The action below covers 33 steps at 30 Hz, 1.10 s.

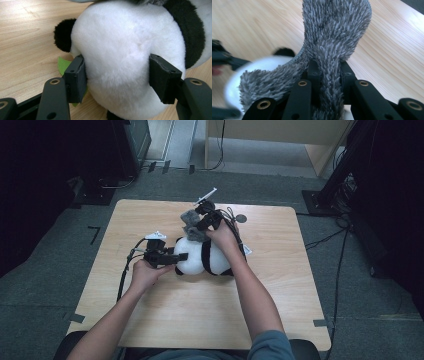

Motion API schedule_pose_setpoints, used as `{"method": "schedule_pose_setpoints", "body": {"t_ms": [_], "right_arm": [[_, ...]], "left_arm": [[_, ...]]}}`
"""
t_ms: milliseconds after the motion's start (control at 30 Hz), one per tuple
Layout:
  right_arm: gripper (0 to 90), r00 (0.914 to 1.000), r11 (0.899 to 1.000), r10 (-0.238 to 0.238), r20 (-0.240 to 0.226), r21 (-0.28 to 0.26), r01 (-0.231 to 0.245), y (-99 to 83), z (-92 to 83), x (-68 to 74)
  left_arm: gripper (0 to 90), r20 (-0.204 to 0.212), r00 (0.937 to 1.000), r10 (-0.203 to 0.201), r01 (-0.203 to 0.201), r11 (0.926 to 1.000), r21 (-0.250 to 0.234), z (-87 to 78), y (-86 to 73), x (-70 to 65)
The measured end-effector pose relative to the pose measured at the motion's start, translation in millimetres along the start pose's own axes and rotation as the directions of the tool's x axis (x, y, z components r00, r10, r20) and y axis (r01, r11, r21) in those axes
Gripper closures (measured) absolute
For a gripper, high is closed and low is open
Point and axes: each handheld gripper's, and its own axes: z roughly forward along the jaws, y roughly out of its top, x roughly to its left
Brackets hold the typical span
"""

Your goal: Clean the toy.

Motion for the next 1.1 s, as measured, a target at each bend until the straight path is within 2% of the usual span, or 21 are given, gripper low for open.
{"method": "schedule_pose_setpoints", "body": {"t_ms": [133,233,333,433,633,767,867,1100], "right_arm": [[76.9,0.9986,0.999,0.035,0.039,0.012,-0.035,-13.2,-10.8,-20.9],[76.4,0.9957,0.996,0.089,0.023,-0.011,-0.089,-24.8,-19.3,-37.4],[75.9,0.9889,0.989,0.149,0.010,-0.027,-0.148,-33.3,-25.5,-50.8],[75.8,0.9841,0.983,0.176,0.020,-0.047,-0.175,-41.2,-30.8,-61.7],[75.1,0.9728,0.971,0.231,0.022,-0.068,-0.229,-58.5,-36.6,-78.4],[75.1,0.9570,0.955,0.290,0.016,-0.064,-0.288,-67.7,-35.9,-89.7],[76.0,0.9523,0.951,0.304,0.030,-0.070,-0.301,-74.4,-34.9,-94.4],[76.4,0.9394,0.941,0.338,0.056,-0.033,-0.337,-91.8,-34.0,-109.8]], "left_arm": [[37.2,-0.002,1.0000,-0.001,0.001,1.0000,-0.006,0.0,0.3,-1.3],[37.4,-0.006,1.0000,0.003,-0.003,1.0000,-0.008,0.5,0.5,-3.0],[37.7,-0.006,1.0000,0.006,-0.006,1.0000,-0.005,0.5,0.8,-3.4],[37.9,-0.005,1.0000,0.005,-0.005,1.0000,-0.004,0.3,0.8,-3.2],[37.9,-0.004,1.0000,0.006,-0.006,1.0000,-0.006,0.2,0.9,-3.6],[37.9,-0.006,1.0000,0.007,-0.007,1.0000,-0.005,0.0,1.2,-3.8],[38.0,-0.006,0.9999,0.010,-0.010,0.9999,-0.003,-0.3,1.2,-3.8],[38.3,-0.009,0.9998,0.016,-0.016,0.9999,-0.006,-0.3,1.0,-3.7]]}}
